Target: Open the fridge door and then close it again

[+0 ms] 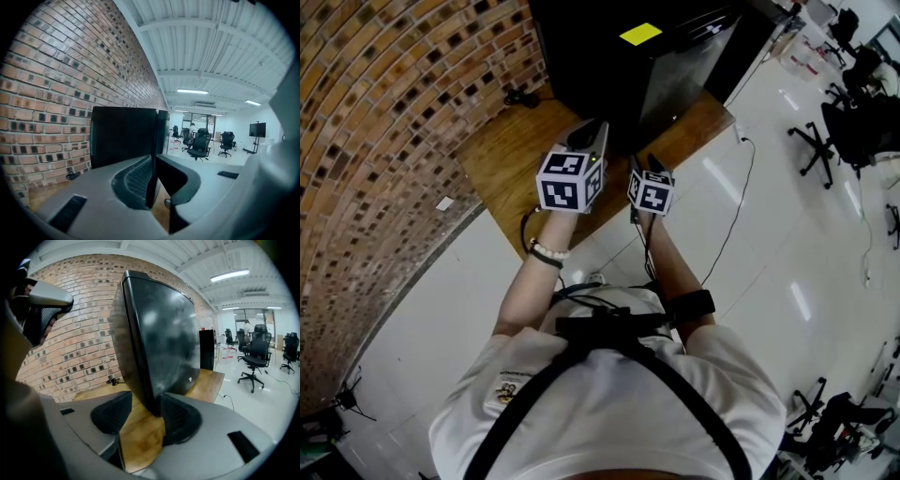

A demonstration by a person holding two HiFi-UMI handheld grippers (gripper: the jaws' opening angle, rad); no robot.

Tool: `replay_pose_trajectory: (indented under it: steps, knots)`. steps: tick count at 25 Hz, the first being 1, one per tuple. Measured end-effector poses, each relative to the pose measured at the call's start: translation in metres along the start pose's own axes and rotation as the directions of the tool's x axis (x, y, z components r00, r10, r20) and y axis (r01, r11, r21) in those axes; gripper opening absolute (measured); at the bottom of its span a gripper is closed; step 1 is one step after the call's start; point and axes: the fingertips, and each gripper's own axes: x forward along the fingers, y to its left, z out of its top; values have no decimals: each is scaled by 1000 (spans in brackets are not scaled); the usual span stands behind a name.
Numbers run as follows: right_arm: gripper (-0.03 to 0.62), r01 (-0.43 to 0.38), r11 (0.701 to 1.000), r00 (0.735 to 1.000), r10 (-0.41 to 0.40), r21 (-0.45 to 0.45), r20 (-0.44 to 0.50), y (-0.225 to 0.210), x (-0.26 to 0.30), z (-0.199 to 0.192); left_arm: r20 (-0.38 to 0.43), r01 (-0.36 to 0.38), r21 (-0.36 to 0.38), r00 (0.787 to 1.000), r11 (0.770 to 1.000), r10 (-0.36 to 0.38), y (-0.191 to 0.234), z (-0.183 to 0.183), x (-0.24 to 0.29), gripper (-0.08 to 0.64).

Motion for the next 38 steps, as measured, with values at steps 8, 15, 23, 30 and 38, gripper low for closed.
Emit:
replay_pose_trajectory:
  steps: [8,15,23,30,38]
  knots:
    - [256,77,997,997,-77,25,3,-14,53,4,-46,21,29,999,999,-20,3,-19,28,32]
    - [261,124,992,992,-124,28,-6,-14,86,10,-78,39,17,996,999,-37,5,-31,49,54]
    - [264,133,990,991,-134,41,10,-10,103,16,-88,88,40,993,995,-84,-6,-33,72,89]
    - [247,133,991,991,-132,-12,33,-13,99,17,-108,112,47,989,993,-106,-18,-36,83,89]
    - [238,131,990,990,-128,-51,63,-16,97,20,-128,95,29,988,995,-91,-16,-43,74,89]
